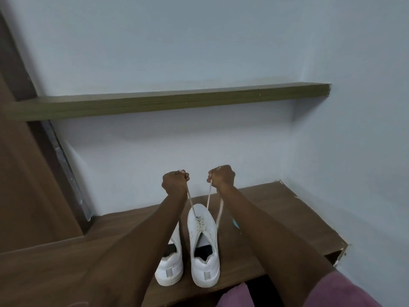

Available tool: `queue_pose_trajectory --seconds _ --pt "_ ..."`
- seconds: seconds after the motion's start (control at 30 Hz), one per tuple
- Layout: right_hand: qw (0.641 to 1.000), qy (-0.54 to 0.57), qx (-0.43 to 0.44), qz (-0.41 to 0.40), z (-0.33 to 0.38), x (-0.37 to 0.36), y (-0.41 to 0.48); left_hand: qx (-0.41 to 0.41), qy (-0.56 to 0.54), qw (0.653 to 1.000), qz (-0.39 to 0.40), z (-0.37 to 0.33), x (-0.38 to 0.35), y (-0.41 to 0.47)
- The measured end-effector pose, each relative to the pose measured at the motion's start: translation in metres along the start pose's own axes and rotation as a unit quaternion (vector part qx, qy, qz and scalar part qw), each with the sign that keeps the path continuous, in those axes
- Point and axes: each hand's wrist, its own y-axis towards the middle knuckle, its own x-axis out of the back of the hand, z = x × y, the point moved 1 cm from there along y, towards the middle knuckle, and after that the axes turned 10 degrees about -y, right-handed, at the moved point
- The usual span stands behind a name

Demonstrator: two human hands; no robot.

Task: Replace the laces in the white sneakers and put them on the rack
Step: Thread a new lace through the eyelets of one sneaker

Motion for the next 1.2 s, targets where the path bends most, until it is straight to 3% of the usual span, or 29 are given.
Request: queue_pose_trajectory --seconds 0.13,0.3,0.53,0.77,1.2 --pt "0.993 -0.035 0.112 -0.025 0.065 0.012 0.001 -0.097 0.082 0.99 0.058 -0.046 -0.035 -0.014" --pt "0.971 -0.085 0.221 -0.021 0.135 0.036 -0.001 -0.16 0.113 0.973 0.125 -0.092 -0.079 -0.02" --pt "0.974 0.029 0.217 -0.052 0.185 0.056 -0.011 -0.23 0.122 0.954 0.15 -0.135 -0.113 -0.031" --pt "0.969 0.021 0.242 -0.048 0.198 0.069 -0.016 -0.263 0.151 0.94 0.157 -0.145 -0.12 -0.04" --pt "0.97 -0.013 0.23 -0.079 0.206 0.054 -0.01 -0.244 0.118 0.952 0.144 -0.148 -0.111 -0.035"
